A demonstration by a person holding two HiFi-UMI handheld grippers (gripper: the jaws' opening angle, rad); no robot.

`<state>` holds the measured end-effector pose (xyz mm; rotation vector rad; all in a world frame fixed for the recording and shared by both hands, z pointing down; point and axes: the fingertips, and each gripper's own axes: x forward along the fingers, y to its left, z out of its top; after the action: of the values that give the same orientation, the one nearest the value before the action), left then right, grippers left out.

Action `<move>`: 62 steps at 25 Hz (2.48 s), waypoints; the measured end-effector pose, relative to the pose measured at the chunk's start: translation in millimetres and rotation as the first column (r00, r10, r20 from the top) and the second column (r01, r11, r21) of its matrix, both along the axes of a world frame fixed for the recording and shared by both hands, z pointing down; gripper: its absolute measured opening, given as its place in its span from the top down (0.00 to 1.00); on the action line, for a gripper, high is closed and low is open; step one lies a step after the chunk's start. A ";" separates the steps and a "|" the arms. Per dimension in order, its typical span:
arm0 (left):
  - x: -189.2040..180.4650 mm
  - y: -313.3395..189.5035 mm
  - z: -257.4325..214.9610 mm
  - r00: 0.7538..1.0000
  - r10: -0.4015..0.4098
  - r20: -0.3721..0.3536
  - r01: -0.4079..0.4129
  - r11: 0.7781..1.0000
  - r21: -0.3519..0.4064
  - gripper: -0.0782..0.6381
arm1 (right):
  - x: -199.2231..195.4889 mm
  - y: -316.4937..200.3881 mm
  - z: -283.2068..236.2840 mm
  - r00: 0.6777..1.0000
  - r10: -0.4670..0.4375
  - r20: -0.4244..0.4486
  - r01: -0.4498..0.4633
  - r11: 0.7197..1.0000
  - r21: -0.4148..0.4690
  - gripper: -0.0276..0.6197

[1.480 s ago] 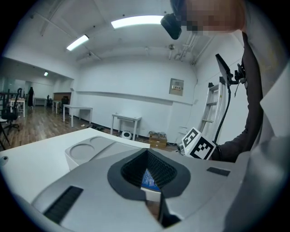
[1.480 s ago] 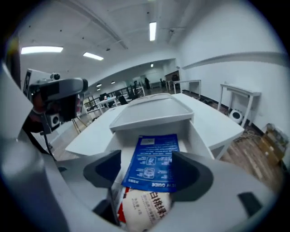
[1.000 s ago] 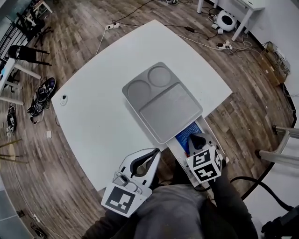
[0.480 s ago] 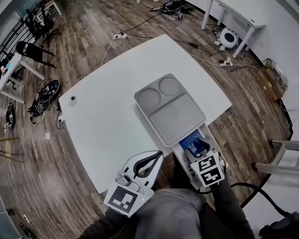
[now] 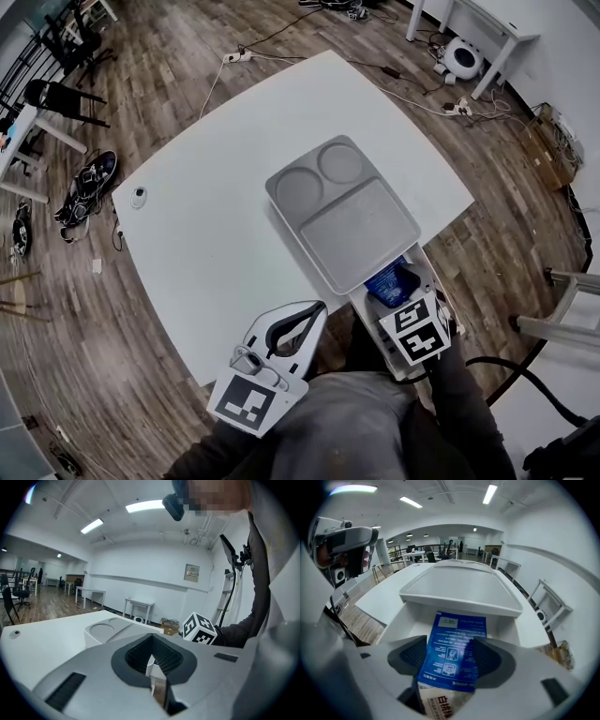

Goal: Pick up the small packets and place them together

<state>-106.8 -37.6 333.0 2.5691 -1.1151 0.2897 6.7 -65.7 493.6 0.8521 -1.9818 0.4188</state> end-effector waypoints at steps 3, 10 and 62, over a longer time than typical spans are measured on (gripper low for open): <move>-1.4 -2.3 0.1 1.000 -0.004 0.001 0.004 1.000 -0.006 0.89 | 0.5 1.1 -3.7 1.000 -0.009 -0.013 0.009 1.000 -0.005 0.56; -8.0 -2.1 -2.0 1.000 -0.007 -0.006 0.007 1.000 0.008 0.89 | -7.3 10.0 0.5 1.000 -0.012 -0.020 0.012 1.000 0.006 0.95; -75.3 97.9 -4.1 0.880 -0.472 -0.053 0.473 0.881 0.006 0.89 | -55.4 -91.6 -111.4 0.946 -0.237 -0.221 0.310 0.864 0.398 0.95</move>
<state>-182.1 60.3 328.9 2.2050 -1.6779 0.0922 -48.6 -157.2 382.1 0.8192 -2.0283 -0.2618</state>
